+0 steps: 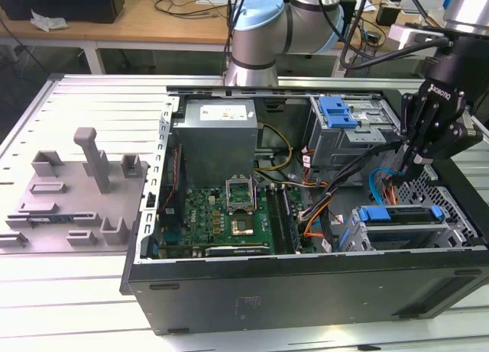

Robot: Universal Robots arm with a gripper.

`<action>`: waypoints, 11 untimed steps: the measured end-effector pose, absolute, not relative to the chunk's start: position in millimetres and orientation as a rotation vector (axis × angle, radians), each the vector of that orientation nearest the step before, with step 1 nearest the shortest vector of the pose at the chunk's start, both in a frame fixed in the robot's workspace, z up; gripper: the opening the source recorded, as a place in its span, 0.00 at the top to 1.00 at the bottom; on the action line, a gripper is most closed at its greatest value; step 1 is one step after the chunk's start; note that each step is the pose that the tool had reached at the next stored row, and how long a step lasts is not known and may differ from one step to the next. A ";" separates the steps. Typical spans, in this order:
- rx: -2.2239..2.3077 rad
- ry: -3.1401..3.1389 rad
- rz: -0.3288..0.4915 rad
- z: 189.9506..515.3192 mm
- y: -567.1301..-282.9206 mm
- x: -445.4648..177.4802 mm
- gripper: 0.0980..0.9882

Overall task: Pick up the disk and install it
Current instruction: 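Insert the first disk wire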

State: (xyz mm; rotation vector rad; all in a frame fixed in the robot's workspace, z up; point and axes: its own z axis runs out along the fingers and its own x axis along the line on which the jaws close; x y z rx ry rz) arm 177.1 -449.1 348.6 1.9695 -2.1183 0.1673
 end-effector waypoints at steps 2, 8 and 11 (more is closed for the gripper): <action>1.969 -2.118 0.167 348.7 -449.2 177.2 0.92; 1.973 -2.121 0.162 349.0 -458.3 177.5 0.92; 1.973 -2.121 0.161 351.0 -461.1 178.1 0.92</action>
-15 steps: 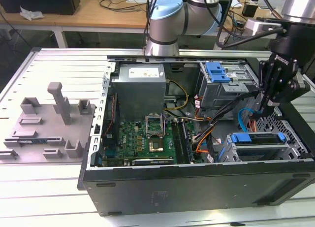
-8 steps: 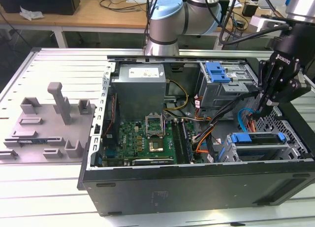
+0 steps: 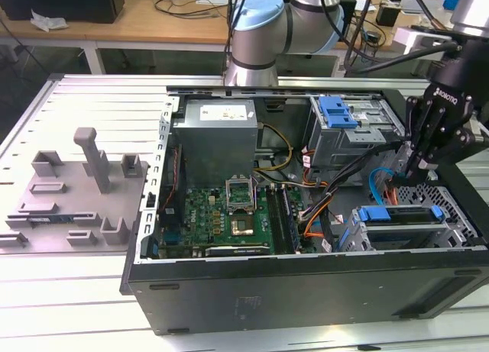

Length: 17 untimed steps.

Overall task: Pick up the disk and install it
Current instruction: 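Insert the first disk wire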

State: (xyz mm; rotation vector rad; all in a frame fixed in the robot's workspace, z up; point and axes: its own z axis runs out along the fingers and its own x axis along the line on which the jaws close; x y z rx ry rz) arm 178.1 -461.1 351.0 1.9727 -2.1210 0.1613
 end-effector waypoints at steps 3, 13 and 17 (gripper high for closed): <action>1.979 -2.116 0.162 351.4 -464.8 179.1 0.92; 2.024 -2.072 0.173 361.9 -478.7 181.6 0.92; 2.028 -2.068 0.173 360.4 -483.3 182.0 0.92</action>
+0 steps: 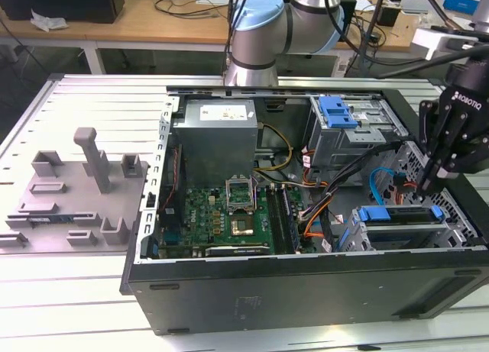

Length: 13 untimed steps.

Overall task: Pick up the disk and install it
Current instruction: 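Insert the first disk wire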

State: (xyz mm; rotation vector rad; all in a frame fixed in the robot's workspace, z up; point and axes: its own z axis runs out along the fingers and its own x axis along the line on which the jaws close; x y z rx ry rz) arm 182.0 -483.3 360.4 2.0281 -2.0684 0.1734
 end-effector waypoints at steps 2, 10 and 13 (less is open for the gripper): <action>2.026 -2.070 0.173 359.8 -485.4 182.0 0.92; 2.063 -2.109 0.128 359.3 -490.8 181.4 0.92; 2.064 -2.114 0.125 359.3 -491.7 181.5 0.92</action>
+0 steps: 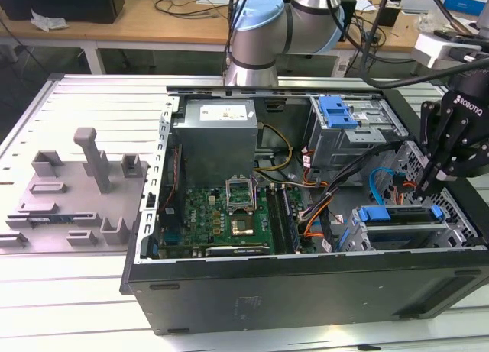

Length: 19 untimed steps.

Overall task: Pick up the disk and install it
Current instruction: 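Insert the first disk wire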

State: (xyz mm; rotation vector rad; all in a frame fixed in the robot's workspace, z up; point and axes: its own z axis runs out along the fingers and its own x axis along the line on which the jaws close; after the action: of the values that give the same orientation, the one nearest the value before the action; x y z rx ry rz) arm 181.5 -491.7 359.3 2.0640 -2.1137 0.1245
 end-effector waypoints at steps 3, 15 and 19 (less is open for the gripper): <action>2.057 -2.122 0.121 359.3 -492.4 181.3 0.92; 2.065 -2.134 0.138 356.5 -494.7 176.3 0.92; 2.063 -2.137 0.138 356.4 -496.4 176.3 0.92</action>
State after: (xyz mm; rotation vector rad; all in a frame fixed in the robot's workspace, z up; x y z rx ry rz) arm 176.3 -496.4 356.4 2.0631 -2.1365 0.1379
